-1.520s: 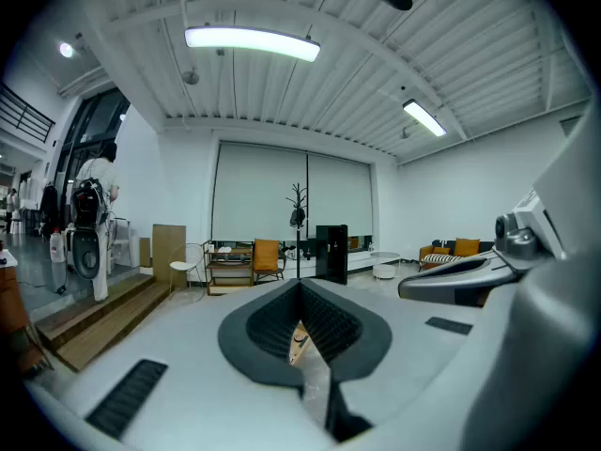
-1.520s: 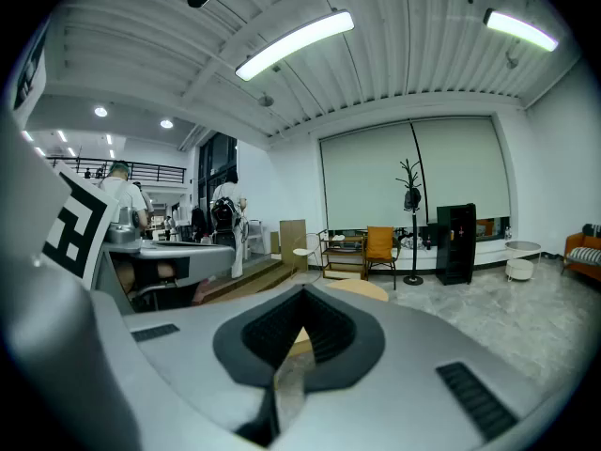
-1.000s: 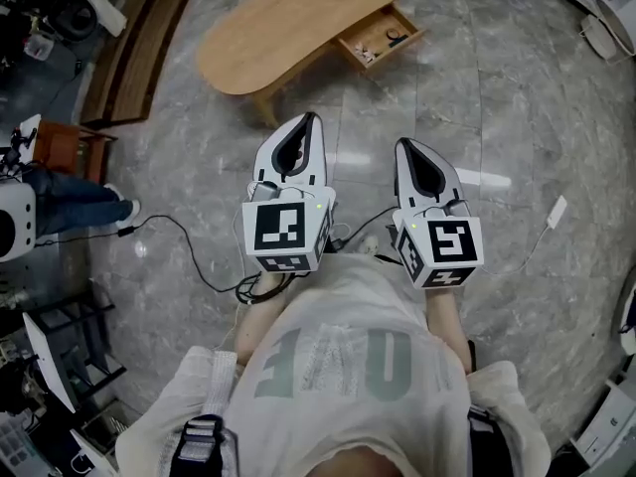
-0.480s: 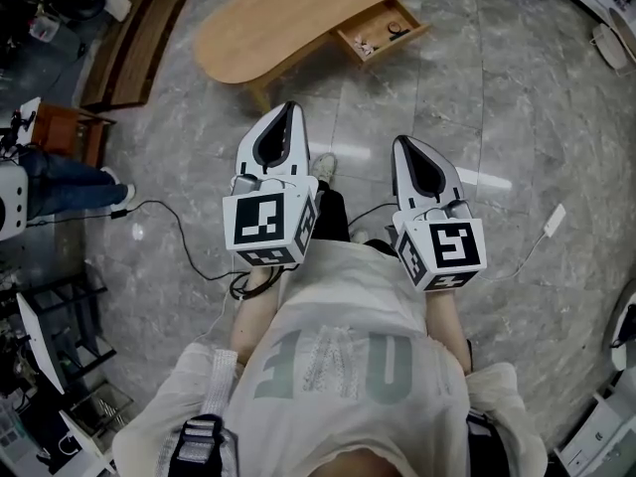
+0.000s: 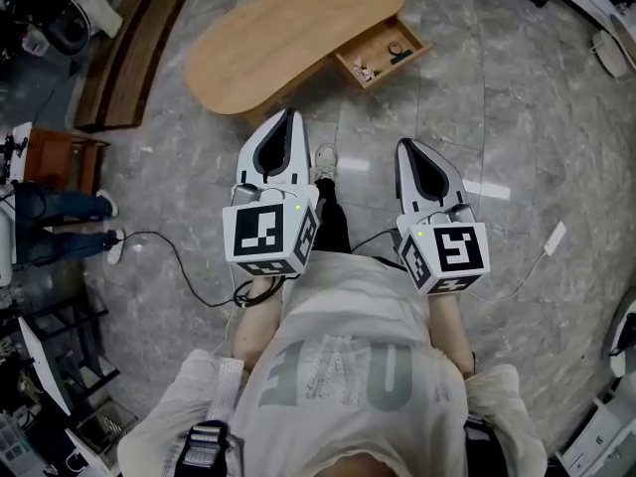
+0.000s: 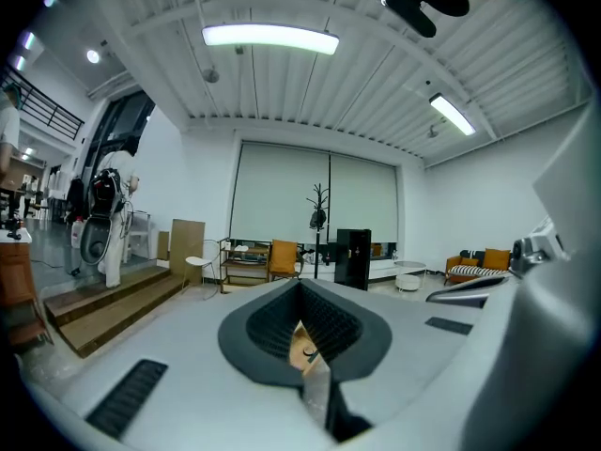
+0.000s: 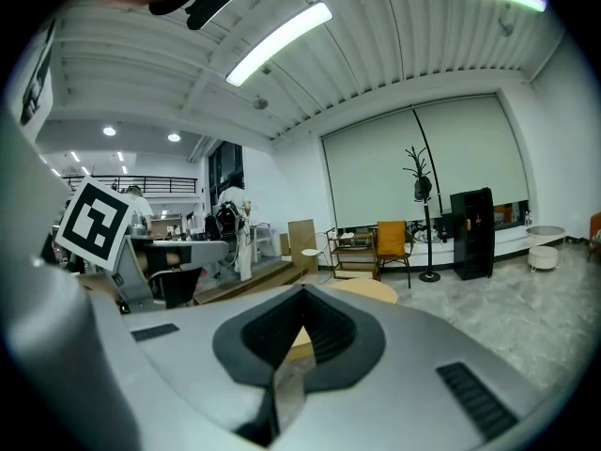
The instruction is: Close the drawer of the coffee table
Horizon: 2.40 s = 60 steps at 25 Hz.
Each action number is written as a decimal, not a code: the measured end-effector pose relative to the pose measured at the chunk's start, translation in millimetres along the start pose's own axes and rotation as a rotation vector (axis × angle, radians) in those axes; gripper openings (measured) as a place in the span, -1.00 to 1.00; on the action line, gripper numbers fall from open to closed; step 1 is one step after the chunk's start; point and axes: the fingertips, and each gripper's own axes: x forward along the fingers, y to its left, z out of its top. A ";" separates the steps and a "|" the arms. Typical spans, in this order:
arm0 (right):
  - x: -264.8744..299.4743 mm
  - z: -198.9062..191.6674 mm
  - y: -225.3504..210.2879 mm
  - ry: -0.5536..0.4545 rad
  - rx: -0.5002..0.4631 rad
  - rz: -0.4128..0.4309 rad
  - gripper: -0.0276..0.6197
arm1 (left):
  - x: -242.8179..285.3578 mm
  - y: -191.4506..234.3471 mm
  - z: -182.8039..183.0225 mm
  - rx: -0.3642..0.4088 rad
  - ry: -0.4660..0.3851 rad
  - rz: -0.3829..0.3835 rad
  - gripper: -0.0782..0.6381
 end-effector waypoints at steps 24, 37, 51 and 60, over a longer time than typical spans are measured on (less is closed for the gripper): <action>340.4 164.2 -120.0 -0.088 0.007 -0.210 -0.90 | 354.2 126.4 99.6 0.009 0.005 -0.165 -0.76; 343.6 166.9 -148.0 -0.096 -0.017 -0.152 -0.90 | 371.7 103.3 107.7 -0.006 -0.019 -0.087 -0.76; 358.9 169.9 -162.7 -0.099 -0.055 -0.133 -0.90 | 391.5 96.8 105.3 0.019 -0.017 -0.107 -0.76; 407.0 120.5 -212.3 -0.057 -0.105 -0.140 -0.90 | 459.8 86.3 30.8 0.030 0.045 -0.154 -0.76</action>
